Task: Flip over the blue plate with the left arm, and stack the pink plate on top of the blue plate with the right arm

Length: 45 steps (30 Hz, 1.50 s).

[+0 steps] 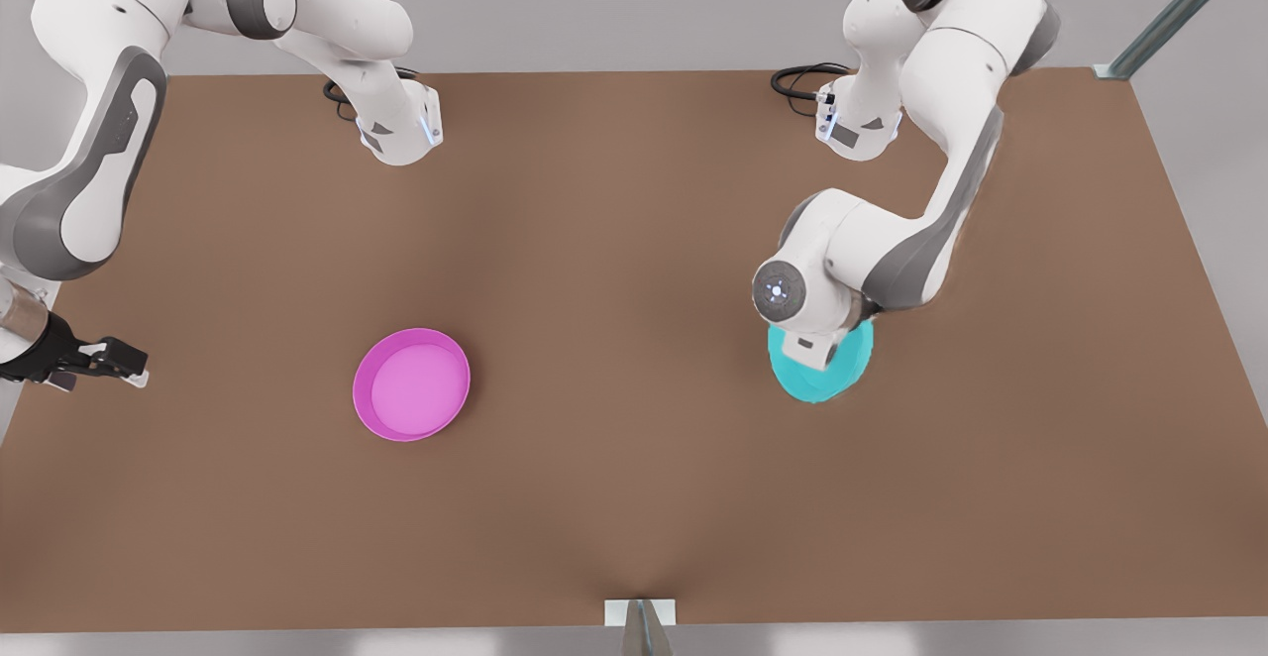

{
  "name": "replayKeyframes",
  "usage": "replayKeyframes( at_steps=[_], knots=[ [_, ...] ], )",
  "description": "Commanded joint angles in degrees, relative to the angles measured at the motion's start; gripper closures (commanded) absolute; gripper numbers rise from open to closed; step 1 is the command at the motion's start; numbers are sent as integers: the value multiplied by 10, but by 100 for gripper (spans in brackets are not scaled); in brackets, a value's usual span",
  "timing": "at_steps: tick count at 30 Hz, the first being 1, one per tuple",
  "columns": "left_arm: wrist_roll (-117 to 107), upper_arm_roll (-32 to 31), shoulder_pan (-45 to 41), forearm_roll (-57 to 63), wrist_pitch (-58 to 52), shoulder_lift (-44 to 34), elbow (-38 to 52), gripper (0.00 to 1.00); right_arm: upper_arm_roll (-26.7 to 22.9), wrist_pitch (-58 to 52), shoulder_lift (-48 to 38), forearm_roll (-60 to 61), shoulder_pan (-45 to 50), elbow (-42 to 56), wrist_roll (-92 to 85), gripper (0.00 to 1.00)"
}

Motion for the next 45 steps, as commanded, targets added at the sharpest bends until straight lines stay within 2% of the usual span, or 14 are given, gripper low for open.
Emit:
replayKeyframes(
  at_steps=[1,11,14,18,19,20,22,29,40,41,42,43,44,45],
  knots=[
    [-1,1,-9,85,-5,1,0,79,0,0,0,0,0,0,0,0],
    [-35,11,-180,344,-112,88,-2,79,-2,-6,3,0,-1,-3,0,0],
    [-40,107,-289,355,-115,107,-2,79,4,-47,10,23,0,-4,1,0],
    [-69,126,-361,379,-162,149,-1,79,3,-89,88,39,-43,-32,-260,0],
    [-73,144,-383,383,-166,157,-1,79,1,-70,82,64,-43,-77,-285,0],
    [-74,178,-422,383,-166,170,-1,79,3,79,-7,138,-48,-267,-181,0],
    [-73,224,-486,382,-174,190,0,79,30,197,-14,166,-43,-385,-105,0],
    [-74,243,-536,383,-192,237,19,79,30,250,82,206,-4,-382,-125,0],
    [-80,244,-549,381,-198,267,32,78,51,272,105,225,38,-386,-81,0],
    [-80,244,-549,381,-198,269,34,78,51,272,109,224,38,-385,-85,8],
    [-80,244,-549,382,-198,276,40,71,60,272,109,222,38,-383,-87,39],
    [-80,244,-549,382,-198,278,40,52,61,272,108,219,38,-382,-90,52],
    [-83,244,-549,383,-197,280,40,0,61,273,108,219,38,-381,-104,58],
    [-83,244,-551,383,-198,283,40,0,61,273,109,219,38,-381,-105,58]
  ],
)
